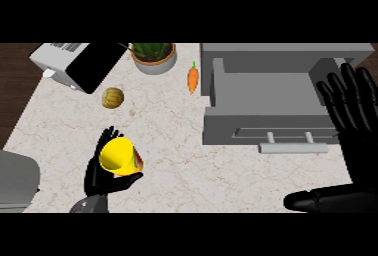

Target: Pick up the cup, place it into the drawer and close the drawer

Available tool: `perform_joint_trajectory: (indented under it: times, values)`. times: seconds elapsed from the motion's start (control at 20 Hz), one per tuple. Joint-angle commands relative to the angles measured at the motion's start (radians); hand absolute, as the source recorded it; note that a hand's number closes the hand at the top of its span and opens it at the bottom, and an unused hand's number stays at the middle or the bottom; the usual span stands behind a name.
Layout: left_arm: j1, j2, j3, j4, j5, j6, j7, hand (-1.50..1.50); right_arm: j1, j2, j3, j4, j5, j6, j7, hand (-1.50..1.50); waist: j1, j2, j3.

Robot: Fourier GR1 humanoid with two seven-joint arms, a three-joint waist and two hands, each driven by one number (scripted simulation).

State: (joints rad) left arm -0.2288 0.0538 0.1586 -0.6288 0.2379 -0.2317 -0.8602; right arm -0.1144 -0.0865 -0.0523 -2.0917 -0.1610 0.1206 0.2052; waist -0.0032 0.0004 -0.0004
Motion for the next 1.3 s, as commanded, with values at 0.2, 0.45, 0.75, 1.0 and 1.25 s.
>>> perform_joint_trajectory:
  times: [0.2, 0.45, 0.75, 1.0, 1.25]
  values:
    - [-0.018, -0.014, -0.013, 0.003, 0.002, -0.056, -0.085, 1.5, -0.033, 0.019, 0.023, 0.026, 0.036, -0.026, -0.002, -1.5, 0.004, 0.0, 0.0]
    - [-0.024, -0.024, -0.01, -0.011, -0.024, 0.027, -0.166, 1.5, 0.015, -0.011, -0.041, -0.019, -0.037, 0.011, 0.0, -1.5, 0.002, 0.0, 0.0]
    - [-0.078, 0.063, 0.055, 0.079, -0.002, 0.003, -0.216, 1.5, 0.02, 0.014, 0.012, 0.011, 0.026, 0.004, -0.044, -1.5, -0.002, 0.002, 0.0]
    - [-0.067, 0.095, 0.057, 0.027, 0.016, -0.038, -0.204, 1.5, 0.014, -0.008, -0.008, -0.028, -0.001, 0.007, 0.011, -1.5, -0.001, 0.0, 0.0]
    - [-0.069, 0.081, 0.005, -0.221, 0.06, -0.064, -0.036, 1.5, -0.005, -0.007, -0.03, 0.058, -0.004, 0.018, -0.047, -1.5, 0.011, -0.003, 0.001]
